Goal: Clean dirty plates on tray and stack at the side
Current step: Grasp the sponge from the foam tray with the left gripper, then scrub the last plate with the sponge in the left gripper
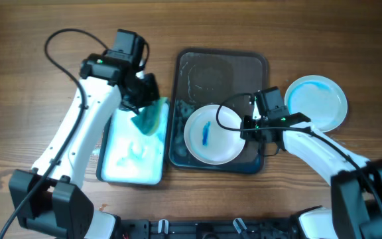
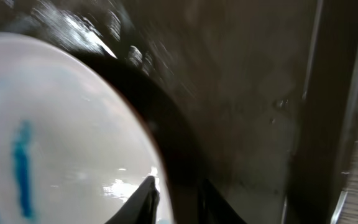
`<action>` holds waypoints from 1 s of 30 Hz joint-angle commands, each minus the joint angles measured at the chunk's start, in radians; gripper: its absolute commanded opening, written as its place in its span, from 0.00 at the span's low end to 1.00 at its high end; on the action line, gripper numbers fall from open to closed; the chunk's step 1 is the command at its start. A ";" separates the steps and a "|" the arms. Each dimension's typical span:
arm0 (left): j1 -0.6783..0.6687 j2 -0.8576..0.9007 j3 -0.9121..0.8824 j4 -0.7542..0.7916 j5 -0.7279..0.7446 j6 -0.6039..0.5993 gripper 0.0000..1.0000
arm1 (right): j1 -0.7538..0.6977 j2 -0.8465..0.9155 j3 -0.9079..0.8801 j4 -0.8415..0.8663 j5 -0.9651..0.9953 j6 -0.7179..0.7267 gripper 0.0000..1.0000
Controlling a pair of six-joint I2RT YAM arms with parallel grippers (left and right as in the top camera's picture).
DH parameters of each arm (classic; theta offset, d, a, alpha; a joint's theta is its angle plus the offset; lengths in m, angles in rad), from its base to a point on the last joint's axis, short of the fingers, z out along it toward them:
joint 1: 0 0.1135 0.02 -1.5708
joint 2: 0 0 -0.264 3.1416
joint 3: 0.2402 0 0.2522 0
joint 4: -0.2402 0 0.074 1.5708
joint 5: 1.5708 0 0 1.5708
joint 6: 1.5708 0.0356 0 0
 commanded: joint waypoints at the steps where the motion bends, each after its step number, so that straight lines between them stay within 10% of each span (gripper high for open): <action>1: -0.086 0.019 -0.006 0.077 0.091 -0.100 0.04 | -0.002 0.060 -0.014 0.026 -0.008 0.021 0.06; 13: -0.401 0.441 -0.013 0.374 0.200 -0.233 0.04 | -0.002 0.061 -0.014 0.023 0.003 0.021 0.04; 24: -0.289 0.462 -0.012 0.138 -0.504 -0.145 0.04 | -0.002 0.061 -0.014 0.024 0.003 0.019 0.04; 27: -0.254 0.462 -0.012 0.162 -0.407 -0.145 0.04 | -0.002 0.061 -0.014 0.024 0.003 0.019 0.04; 30: -0.264 0.468 -0.013 0.303 0.042 -0.061 0.04 | -0.002 0.061 -0.014 0.024 0.003 0.019 0.04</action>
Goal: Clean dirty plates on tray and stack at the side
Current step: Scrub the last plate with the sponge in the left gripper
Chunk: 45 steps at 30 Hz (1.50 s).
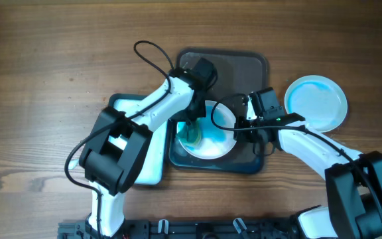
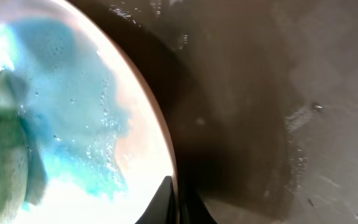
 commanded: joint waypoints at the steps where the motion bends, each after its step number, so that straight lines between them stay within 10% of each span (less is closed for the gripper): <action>1: 0.034 0.052 -0.039 0.171 0.387 0.114 0.04 | -0.020 0.026 -0.012 -0.027 0.099 0.003 0.04; 10: -0.116 0.065 -0.039 0.273 0.681 0.131 0.04 | -0.020 0.026 -0.012 -0.039 0.098 0.005 0.04; 25: 0.090 0.026 -0.039 -0.047 -0.021 0.142 0.04 | -0.020 0.026 -0.012 -0.038 0.098 0.005 0.04; 33: -0.011 0.060 -0.039 0.248 0.496 0.216 0.04 | -0.020 0.026 -0.012 -0.044 0.098 0.004 0.04; 41: -0.135 0.095 -0.039 0.317 0.684 0.140 0.04 | -0.020 0.026 -0.012 -0.053 0.098 0.003 0.04; 45: -0.077 0.039 -0.039 0.156 0.535 0.142 0.04 | -0.020 0.026 -0.012 -0.054 0.098 0.003 0.04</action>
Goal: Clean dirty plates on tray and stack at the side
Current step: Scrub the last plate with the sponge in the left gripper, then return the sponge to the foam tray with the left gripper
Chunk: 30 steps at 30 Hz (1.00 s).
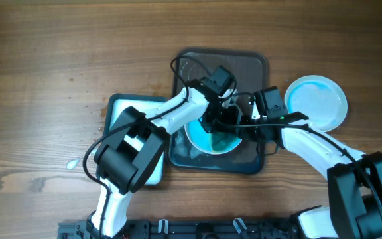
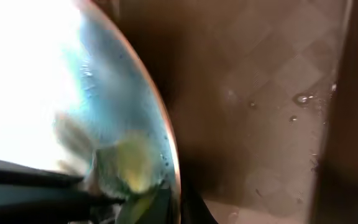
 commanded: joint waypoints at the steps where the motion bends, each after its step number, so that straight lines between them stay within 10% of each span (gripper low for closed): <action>1: 0.047 -0.050 -0.014 -0.142 -0.090 0.002 0.04 | 0.005 0.029 -0.018 -0.021 0.047 -0.022 0.04; 12: 0.464 -0.622 -0.016 -0.613 -0.562 -0.111 0.04 | 0.005 0.029 -0.018 -0.020 0.047 -0.025 0.04; 16: 0.546 -0.612 -0.206 -0.504 -0.603 -0.192 0.04 | 0.005 0.011 -0.003 -0.021 -0.039 -0.128 0.04; 20: 0.565 -0.601 -0.388 -0.336 -0.516 -0.174 0.39 | 0.018 -0.146 0.074 -0.166 -0.003 -0.156 0.04; 23: 0.591 -0.642 -0.339 -0.363 -0.432 -0.097 1.00 | 0.095 -0.243 0.219 -0.335 0.123 -0.208 0.04; 30: 0.744 -0.883 -0.141 -0.560 -0.407 -0.097 1.00 | 0.415 -0.234 0.417 -0.204 0.431 -0.345 0.04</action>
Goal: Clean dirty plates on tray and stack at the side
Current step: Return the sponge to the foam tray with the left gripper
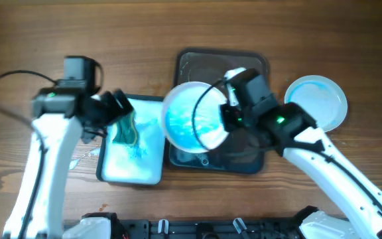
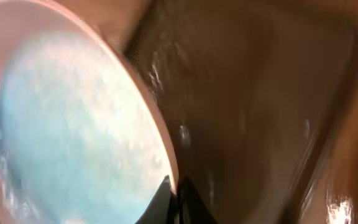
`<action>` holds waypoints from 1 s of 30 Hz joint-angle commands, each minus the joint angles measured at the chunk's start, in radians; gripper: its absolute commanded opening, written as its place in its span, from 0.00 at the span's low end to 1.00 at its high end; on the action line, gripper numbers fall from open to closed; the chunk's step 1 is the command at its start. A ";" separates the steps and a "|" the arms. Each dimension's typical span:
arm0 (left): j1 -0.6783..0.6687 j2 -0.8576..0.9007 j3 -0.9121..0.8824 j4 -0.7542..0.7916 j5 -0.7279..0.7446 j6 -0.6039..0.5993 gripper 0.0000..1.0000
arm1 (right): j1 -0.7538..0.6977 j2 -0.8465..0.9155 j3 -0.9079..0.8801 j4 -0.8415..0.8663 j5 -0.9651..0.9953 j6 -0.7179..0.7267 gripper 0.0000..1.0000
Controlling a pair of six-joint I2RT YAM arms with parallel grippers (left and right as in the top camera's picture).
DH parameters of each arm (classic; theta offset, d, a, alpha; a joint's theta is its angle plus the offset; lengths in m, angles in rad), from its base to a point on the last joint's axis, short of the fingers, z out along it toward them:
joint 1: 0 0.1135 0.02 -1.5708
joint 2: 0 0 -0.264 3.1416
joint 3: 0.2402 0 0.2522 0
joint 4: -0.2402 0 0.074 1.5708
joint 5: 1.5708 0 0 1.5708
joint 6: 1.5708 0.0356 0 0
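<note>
My right gripper (image 1: 225, 113) is shut on the rim of a white plate (image 1: 194, 118), smeared blue inside, and holds it lifted above the dark tray (image 1: 244, 66). The wrist view shows that plate (image 2: 67, 130) filling the left, the fingertips (image 2: 174, 200) clamped on its edge. A second blue-smeared plate (image 1: 316, 101) lies on the table to the right of the tray. My left gripper (image 1: 119, 114) is shut on a green sponge (image 1: 126, 130) over the light blue tub (image 1: 132, 162).
The light blue tub sits just left of the tray, with soapy blue liquid in it. The tray's floor (image 2: 253, 112) is wet. Cables loop above the held plate and beside the left arm. Bare wooden tabletop (image 1: 32, 26) surrounds everything.
The left arm has left the tray and now holds the sponge over the tub. The right gripper has lifted the plate off the tray floor, up and to the left.
At first the left gripper held the sponge at the tub while the right gripper stood at the rim of a plate marked with a blue streak. Then the sponge lay on the plate, spreading blue suds, twice over. Now the sponge is back at the tub and the plate is raised.
</note>
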 commanded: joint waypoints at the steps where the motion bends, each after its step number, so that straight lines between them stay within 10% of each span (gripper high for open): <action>1: 0.073 -0.145 0.059 -0.046 0.026 0.023 1.00 | 0.141 0.020 0.022 0.181 0.195 -0.138 0.04; 12: 0.093 -0.348 0.059 -0.124 0.021 0.026 1.00 | 0.557 0.273 0.022 0.578 0.993 -0.493 0.04; 30: 0.093 -0.335 0.059 -0.124 0.021 0.026 1.00 | 0.638 0.273 0.022 0.837 1.122 -0.762 0.04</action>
